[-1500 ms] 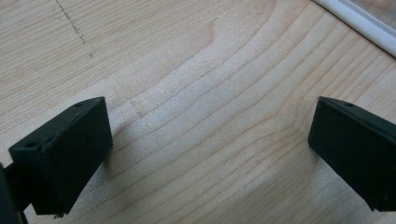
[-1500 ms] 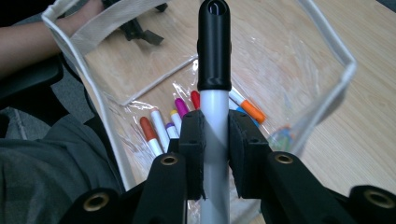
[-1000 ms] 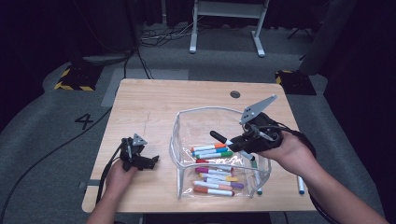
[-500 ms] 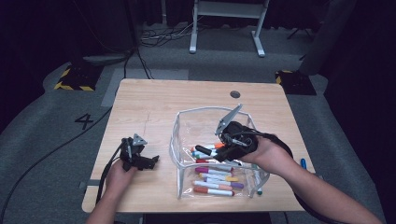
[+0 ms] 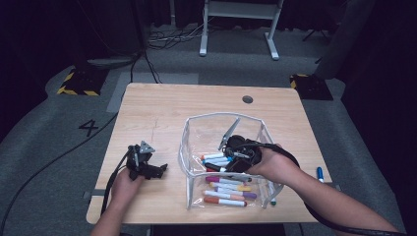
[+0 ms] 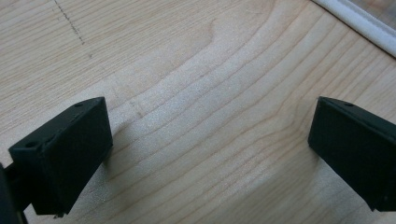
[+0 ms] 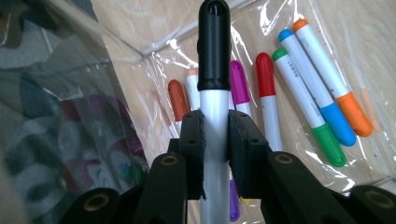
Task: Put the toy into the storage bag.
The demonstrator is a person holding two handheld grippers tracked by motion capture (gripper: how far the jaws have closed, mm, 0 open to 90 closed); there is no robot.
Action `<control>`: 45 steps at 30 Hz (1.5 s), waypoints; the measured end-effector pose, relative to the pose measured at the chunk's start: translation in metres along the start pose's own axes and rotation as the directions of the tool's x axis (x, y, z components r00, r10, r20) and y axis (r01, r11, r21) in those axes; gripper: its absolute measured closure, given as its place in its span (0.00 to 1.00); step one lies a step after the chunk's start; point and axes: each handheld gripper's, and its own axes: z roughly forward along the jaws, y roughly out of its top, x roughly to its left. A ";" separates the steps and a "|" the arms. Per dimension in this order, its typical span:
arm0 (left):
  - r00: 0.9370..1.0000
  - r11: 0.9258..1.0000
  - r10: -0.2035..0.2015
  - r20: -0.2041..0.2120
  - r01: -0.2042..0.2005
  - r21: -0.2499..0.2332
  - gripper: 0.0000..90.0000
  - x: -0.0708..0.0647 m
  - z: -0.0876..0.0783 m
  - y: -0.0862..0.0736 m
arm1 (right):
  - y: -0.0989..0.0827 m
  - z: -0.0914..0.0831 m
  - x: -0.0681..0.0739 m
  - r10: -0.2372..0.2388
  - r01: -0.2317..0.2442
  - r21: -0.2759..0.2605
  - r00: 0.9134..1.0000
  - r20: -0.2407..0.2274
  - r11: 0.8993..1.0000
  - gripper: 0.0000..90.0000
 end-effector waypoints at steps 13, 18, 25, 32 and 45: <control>1.000 1.000 0.002 0.001 -0.002 -0.001 0.00 0.000 0.000 0.000 | 0.004 0.030 0.000 -0.043 0.045 0.127 0.999 -0.015 0.991 0.85; 1.000 1.000 0.003 0.001 -0.003 0.000 0.00 0.000 0.000 0.000 | 0.007 0.039 -0.005 -0.037 0.039 0.171 0.999 -0.014 0.985 0.85; 1.000 1.000 0.003 0.001 -0.003 -0.001 0.00 0.000 0.000 0.000 | 0.010 0.056 -0.007 -0.037 0.044 0.247 0.999 -0.033 0.968 0.84; 1.000 1.000 0.002 0.003 -0.002 0.001 0.00 0.000 0.000 0.000 | 0.011 0.065 -0.010 -0.045 0.050 0.307 0.999 -0.023 0.950 0.84; 1.000 1.000 0.009 0.005 -0.009 0.000 0.00 0.000 0.000 0.000 | 0.013 0.051 -0.027 -0.047 0.035 0.209 0.998 0.052 0.977 0.44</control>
